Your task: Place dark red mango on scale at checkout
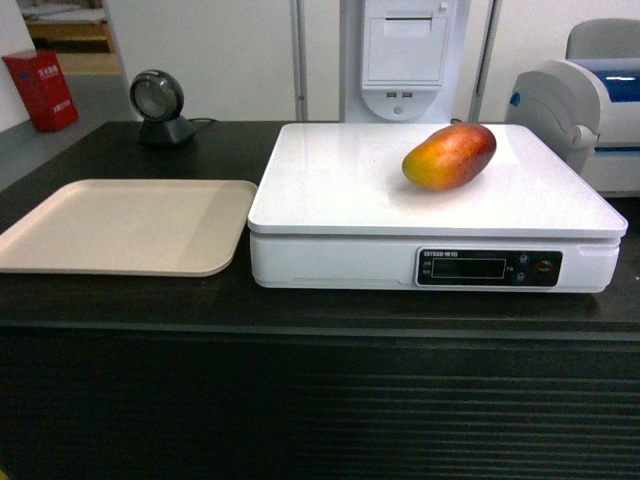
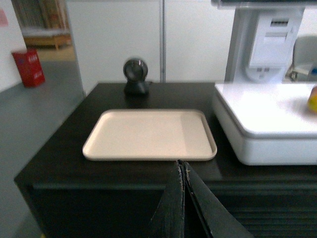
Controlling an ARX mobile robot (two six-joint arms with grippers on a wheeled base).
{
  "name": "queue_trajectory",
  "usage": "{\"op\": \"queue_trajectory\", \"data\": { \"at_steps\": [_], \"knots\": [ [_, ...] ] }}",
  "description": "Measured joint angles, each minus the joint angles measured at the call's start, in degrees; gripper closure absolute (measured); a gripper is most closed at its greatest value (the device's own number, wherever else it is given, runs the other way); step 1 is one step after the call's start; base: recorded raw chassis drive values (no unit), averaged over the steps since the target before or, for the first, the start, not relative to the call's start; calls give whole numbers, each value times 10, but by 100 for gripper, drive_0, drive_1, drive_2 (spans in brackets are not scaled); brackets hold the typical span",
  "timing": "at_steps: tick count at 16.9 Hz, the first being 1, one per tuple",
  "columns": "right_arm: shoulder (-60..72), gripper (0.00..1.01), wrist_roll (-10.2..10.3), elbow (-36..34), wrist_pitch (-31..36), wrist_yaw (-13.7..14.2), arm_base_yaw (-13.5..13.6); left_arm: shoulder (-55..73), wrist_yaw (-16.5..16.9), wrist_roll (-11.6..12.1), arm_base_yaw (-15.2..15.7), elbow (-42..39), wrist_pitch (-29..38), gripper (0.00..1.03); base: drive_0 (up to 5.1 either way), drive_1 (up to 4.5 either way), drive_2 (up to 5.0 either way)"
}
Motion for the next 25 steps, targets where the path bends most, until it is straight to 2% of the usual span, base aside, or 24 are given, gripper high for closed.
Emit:
{"op": "queue_trajectory", "data": {
  "at_steps": [15, 16, 24, 25],
  "knots": [
    [0, 3, 0, 0, 0, 0, 0, -3, 0, 0, 0, 0, 2, 101, 0, 0, 0],
    [0, 3, 0, 0, 0, 0, 0, -3, 0, 0, 0, 0, 2, 98, 0, 0, 0],
    [0, 3, 0, 0, 0, 0, 0, -3, 0, 0, 0, 0, 2, 5, 0, 0, 0],
    [0, 3, 0, 0, 0, 0, 0, -3, 0, 1, 0, 0, 2, 4, 0, 0, 0]
  ]
}}
